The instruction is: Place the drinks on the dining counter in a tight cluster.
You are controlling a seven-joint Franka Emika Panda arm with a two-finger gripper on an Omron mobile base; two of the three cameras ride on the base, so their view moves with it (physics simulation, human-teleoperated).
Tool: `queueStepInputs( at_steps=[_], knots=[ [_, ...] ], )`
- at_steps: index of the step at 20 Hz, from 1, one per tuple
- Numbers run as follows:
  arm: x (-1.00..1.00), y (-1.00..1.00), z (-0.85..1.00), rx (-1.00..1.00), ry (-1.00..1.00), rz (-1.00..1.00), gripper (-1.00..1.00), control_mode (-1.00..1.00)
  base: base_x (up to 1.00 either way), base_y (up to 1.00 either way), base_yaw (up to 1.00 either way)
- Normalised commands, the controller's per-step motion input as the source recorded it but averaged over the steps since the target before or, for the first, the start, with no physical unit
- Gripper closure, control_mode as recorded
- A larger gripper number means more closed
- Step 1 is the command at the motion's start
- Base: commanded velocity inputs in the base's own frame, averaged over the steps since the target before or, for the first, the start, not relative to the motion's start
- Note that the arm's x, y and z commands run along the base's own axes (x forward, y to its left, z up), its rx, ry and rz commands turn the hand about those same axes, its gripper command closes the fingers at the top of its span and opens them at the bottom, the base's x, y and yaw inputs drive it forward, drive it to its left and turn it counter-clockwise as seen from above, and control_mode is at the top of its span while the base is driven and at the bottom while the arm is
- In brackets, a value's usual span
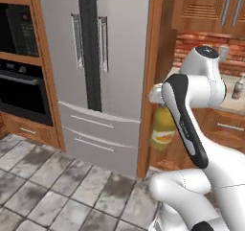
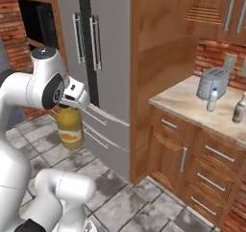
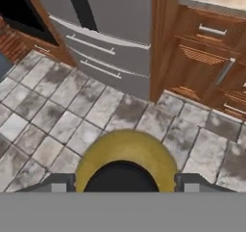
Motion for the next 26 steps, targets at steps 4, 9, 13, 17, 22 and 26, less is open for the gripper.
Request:
queueStepInputs(
  at_steps=[4, 9, 13, 17, 22, 26],
  knots=[
    [0.00, 0.00, 0.00, 0.00, 0.00, 0.00, 1.00, 1.00, 0.00, 0.00, 0.86],
    [0.00, 0.00, 0.00, 0.00, 0.00, 0.00, 1.00, 1.00, 0.00, 0.02, 0.91],
    [0.00, 0.00, 0.00, 0.00, 0.00, 0.00, 1.00, 1.00, 0.00, 0.05, 0.95],
    [0.00, 0.00, 0.00, 0.00, 0.00, 0.00, 1.00, 1.00, 0.00, 0.02, 0.97],
    [0.00, 0.00, 0.00, 0.00, 0.00, 0.00, 1.00, 1.00, 0.00, 0.04, 0.98],
    [0.00, 0.00, 0.00, 0.00, 0.00, 0.00, 1.00, 1.00, 0.00, 0.01, 0.98]
  ],
)
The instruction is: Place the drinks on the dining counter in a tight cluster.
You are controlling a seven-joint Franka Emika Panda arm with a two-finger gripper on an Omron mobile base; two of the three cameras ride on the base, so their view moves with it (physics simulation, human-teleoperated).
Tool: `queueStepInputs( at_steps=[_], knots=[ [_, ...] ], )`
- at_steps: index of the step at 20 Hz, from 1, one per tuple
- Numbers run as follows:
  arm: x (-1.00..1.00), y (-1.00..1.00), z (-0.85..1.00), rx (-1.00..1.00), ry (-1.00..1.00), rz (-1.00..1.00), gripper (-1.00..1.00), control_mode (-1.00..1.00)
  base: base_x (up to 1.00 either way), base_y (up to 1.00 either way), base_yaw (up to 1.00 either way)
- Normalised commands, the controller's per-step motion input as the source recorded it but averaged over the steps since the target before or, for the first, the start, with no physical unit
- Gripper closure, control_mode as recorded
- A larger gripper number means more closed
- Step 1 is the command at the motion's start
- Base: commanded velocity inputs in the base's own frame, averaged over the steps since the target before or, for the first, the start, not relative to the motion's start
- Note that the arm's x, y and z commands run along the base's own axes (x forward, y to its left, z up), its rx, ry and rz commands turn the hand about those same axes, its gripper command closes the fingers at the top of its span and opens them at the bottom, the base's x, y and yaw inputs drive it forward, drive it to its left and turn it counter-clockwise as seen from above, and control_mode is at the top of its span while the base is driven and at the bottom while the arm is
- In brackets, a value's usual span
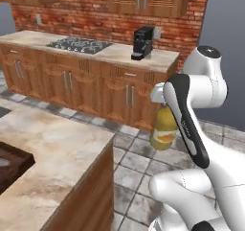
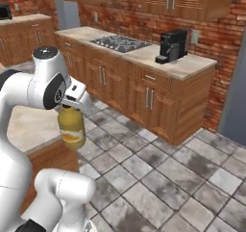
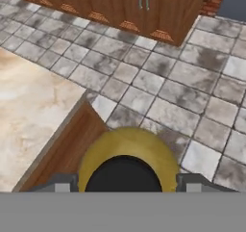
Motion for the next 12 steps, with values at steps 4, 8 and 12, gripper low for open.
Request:
queueStepInputs(
  at_steps=[4, 8, 12],
  knots=[
    [0.00, 0.00, 0.00, 0.00, 0.00, 0.00, 1.00, 1.00, 0.00, 0.00, 0.96],
    [0.00, 0.00, 0.00, 0.00, 0.00, 0.00, 1.00, 1.00, 0.00, 0.00, 0.95],
    [0.00, 0.00, 0.00, 0.00, 0.00, 0.00, 1.00, 1.00, 0.00, 0.00, 0.95]
  ],
)
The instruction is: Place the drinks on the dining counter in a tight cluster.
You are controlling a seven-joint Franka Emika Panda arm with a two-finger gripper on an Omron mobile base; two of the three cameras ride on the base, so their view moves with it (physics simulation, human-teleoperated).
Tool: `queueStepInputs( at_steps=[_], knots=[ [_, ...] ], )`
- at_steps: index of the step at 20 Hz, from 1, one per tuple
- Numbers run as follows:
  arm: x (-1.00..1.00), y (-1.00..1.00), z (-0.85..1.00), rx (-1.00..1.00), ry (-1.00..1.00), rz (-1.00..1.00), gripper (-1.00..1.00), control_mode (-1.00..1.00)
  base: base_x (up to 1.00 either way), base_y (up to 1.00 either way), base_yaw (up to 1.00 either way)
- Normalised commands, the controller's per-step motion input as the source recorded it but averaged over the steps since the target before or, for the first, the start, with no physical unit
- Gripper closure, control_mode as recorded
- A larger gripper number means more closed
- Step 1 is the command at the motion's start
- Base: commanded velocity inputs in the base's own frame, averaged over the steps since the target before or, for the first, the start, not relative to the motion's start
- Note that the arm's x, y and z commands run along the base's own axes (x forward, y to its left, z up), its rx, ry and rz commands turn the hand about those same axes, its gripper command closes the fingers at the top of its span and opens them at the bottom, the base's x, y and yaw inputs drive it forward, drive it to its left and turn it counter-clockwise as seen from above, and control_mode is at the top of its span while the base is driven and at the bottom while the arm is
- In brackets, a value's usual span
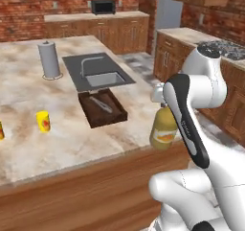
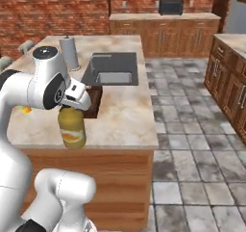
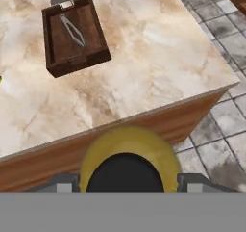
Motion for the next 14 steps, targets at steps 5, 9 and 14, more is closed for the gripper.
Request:
queueStepInputs(
  at_steps=[5, 9, 14],
  knots=[
    [0.00, 0.00, 0.00, 0.00, 0.00, 0.00, 1.00, 1.00, -0.04, 0.00, 0.88],
    [0.00, 0.00, 0.00, 0.00, 0.00, 0.00, 1.00, 1.00, 0.00, 0.06, 0.25],
    [0.00, 0.00, 0.00, 0.00, 0.00, 0.00, 1.00, 1.00, 0.00, 0.59, 0.03]
  ],
)
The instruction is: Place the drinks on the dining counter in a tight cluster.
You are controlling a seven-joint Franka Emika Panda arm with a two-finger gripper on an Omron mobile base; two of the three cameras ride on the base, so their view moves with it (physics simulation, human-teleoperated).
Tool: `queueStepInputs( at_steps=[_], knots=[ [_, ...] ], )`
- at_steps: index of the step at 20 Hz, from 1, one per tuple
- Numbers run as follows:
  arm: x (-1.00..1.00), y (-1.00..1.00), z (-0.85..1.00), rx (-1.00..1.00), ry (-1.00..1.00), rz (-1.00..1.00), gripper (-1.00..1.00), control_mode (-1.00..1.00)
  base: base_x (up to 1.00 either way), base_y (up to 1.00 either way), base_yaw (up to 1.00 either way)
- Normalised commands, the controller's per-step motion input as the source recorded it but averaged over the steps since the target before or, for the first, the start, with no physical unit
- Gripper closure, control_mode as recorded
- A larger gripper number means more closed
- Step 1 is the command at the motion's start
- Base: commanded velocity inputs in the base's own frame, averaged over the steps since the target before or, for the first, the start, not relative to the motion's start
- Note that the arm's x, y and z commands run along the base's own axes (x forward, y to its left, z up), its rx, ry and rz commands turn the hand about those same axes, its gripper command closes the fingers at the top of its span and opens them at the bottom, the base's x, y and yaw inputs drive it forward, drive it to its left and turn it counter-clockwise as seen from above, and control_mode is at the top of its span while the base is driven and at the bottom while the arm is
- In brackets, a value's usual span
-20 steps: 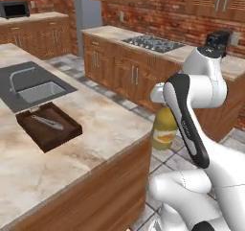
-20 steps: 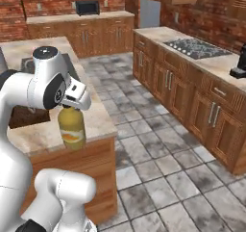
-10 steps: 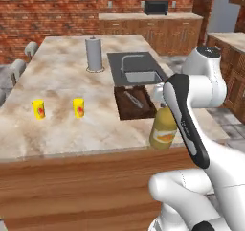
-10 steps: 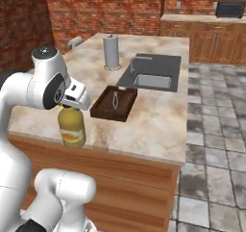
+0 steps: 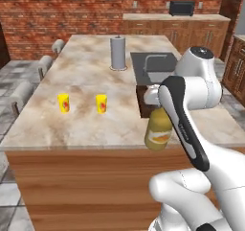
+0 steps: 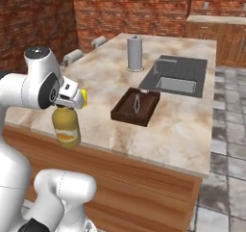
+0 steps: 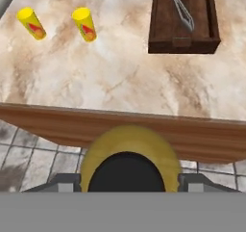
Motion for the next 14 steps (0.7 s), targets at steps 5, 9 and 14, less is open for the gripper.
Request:
queueStepInputs(
  at_steps=[5, 9, 14],
  knots=[
    [0.00, 0.00, 0.00, 0.00, 0.00, 0.00, 1.00, 1.00, 0.21, 0.99, 0.00],
    [0.00, 0.00, 0.00, 0.00, 0.00, 0.00, 1.00, 1.00, 0.28, 0.97, 0.00],
    [0.00, 0.00, 0.00, 0.00, 0.00, 0.00, 1.00, 1.00, 0.37, 0.75, -0.12]
  ],
)
